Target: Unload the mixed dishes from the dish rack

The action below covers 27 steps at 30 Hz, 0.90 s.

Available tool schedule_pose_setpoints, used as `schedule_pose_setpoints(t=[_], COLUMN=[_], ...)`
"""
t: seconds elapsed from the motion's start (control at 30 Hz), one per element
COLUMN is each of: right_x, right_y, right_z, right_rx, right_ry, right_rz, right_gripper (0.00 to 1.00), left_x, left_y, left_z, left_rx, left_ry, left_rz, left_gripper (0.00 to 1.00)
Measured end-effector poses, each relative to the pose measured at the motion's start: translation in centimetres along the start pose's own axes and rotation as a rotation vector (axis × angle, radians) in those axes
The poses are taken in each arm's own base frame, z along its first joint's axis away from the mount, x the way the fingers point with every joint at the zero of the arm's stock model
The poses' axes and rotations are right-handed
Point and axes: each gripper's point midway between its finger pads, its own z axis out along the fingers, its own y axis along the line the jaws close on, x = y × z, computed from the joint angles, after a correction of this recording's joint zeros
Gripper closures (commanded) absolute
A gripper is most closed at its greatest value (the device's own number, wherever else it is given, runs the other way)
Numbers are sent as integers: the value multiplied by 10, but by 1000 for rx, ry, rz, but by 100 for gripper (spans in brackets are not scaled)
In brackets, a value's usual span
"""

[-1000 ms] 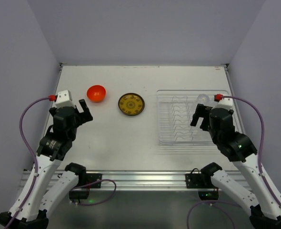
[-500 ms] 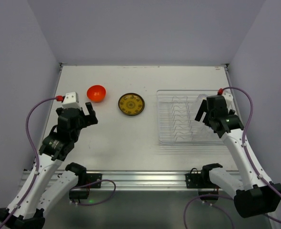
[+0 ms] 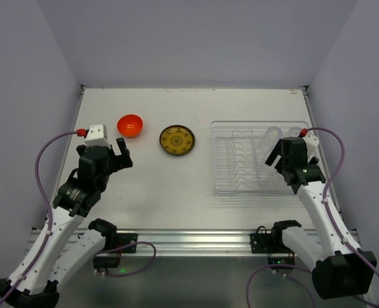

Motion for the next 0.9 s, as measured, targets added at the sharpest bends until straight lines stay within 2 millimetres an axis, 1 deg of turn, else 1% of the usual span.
schedule_pose_setpoints(t=[0.1,0.27,0.4,0.67,0.8,0.9], right_x=[2,11,20,27,30,29], right_y=[1,3,-1,-1,-2,-2], right_z=[6,20,24,30,30,29], right_rx=[5,25,37,37,36,34], right_ry=[4,30,44,44,44,39], right_rz=[3,5,18,43,51,54], right_gripper=[2,8,11,14,21,32], left_x=[0,1,2,3,3,3], left_y=[0,0,0,0,1,1], left_z=[0,0,1,3,3,2], left_rx=[0,-4,-6,-12,-15,-16], left_ry=[1,5,10,14,13,12], left_rz=[2,4,7,5,-2,-5], left_gripper=[0,0,0,0,0,0])
